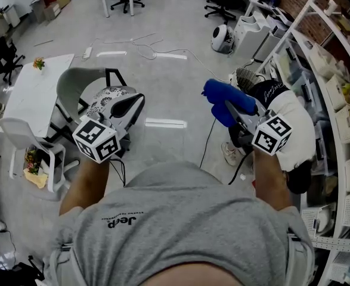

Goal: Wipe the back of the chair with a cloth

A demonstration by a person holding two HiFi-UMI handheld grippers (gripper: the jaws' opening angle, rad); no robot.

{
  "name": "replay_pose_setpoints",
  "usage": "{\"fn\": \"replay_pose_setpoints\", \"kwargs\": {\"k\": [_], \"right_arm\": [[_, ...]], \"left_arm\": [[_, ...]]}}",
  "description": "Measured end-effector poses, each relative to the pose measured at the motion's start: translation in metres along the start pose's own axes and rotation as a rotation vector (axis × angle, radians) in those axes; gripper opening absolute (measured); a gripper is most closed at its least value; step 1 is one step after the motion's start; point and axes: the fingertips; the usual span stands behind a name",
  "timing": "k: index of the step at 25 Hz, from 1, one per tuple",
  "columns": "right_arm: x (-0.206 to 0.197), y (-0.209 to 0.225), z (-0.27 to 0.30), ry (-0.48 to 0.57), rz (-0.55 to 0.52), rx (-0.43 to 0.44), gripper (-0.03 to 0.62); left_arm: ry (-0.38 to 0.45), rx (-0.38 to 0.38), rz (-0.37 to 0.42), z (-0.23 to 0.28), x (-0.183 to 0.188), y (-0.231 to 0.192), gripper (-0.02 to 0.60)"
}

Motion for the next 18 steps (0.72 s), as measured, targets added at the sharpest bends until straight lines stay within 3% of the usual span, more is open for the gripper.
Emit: {"fn": "replay_pose_setpoints", "kwargs": {"k": [18], "right_arm": [[-0.008, 0.054, -0.064, 0.039, 0.002, 0.108, 0.06]], "left_arm": [[0.0, 0.081, -0.019, 0.056, -0.015, 0.075, 0.058]]}}
Point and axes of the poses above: the fingertips, and each gripper's own axes: z forward along the fingers, y to its right, x out of its top, and after that the axes turned 4 degrees about -y, right-handed
